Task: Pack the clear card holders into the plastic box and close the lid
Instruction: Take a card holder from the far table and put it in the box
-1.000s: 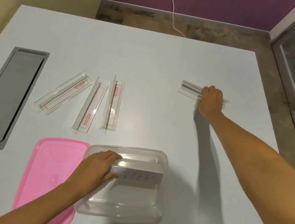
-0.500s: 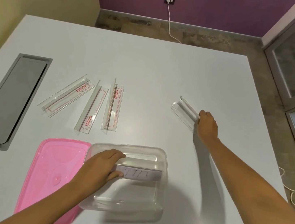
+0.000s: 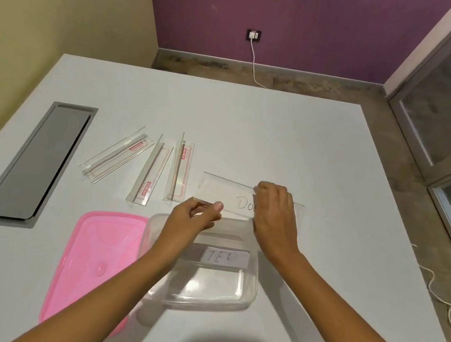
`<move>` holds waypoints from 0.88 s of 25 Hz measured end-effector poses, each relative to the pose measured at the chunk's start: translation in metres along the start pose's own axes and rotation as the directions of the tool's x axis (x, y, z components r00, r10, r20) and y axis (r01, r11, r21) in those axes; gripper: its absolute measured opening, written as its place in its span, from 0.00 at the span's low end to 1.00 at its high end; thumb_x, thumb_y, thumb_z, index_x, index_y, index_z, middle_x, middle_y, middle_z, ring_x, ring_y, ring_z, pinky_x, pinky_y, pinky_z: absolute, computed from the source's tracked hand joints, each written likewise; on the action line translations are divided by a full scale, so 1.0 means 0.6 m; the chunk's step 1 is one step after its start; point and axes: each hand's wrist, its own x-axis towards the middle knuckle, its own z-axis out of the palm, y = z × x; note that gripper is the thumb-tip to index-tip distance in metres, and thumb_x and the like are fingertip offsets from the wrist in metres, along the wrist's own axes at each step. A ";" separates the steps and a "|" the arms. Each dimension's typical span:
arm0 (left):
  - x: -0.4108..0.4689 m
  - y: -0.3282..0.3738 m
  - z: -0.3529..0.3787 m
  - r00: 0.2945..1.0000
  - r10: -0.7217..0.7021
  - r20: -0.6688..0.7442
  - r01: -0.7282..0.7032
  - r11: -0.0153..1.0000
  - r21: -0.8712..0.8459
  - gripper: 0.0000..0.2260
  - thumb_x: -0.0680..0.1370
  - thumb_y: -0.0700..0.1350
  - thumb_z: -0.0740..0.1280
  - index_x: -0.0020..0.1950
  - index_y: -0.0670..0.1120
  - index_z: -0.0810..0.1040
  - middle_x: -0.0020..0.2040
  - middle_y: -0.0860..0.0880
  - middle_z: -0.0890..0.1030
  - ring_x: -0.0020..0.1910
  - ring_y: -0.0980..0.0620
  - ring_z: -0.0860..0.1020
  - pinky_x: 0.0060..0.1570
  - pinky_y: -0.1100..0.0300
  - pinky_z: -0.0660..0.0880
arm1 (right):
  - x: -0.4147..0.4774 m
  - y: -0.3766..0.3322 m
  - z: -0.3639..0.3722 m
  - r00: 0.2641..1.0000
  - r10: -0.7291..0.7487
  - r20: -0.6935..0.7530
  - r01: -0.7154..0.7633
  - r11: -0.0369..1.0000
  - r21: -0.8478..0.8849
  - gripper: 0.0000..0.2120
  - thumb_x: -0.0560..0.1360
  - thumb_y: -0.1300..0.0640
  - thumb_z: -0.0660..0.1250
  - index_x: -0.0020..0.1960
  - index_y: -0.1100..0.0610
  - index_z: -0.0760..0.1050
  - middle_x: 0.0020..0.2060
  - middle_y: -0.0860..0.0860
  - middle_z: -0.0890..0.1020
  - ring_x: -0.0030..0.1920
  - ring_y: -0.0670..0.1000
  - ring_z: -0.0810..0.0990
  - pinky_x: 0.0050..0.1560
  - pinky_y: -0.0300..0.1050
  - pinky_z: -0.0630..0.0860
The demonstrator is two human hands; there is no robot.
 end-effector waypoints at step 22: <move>-0.106 -0.100 -0.096 0.863 0.464 -0.200 -0.213 0.692 0.689 0.31 0.64 0.40 0.79 0.62 0.51 0.69 0.61 0.50 0.69 0.59 0.50 0.67 0.59 0.55 0.64 | -0.059 -0.040 -0.065 0.492 -0.160 0.856 -0.314 0.884 0.345 0.22 0.69 0.48 0.73 0.60 0.51 0.71 0.46 0.41 0.76 0.44 0.44 0.73 0.39 0.35 0.66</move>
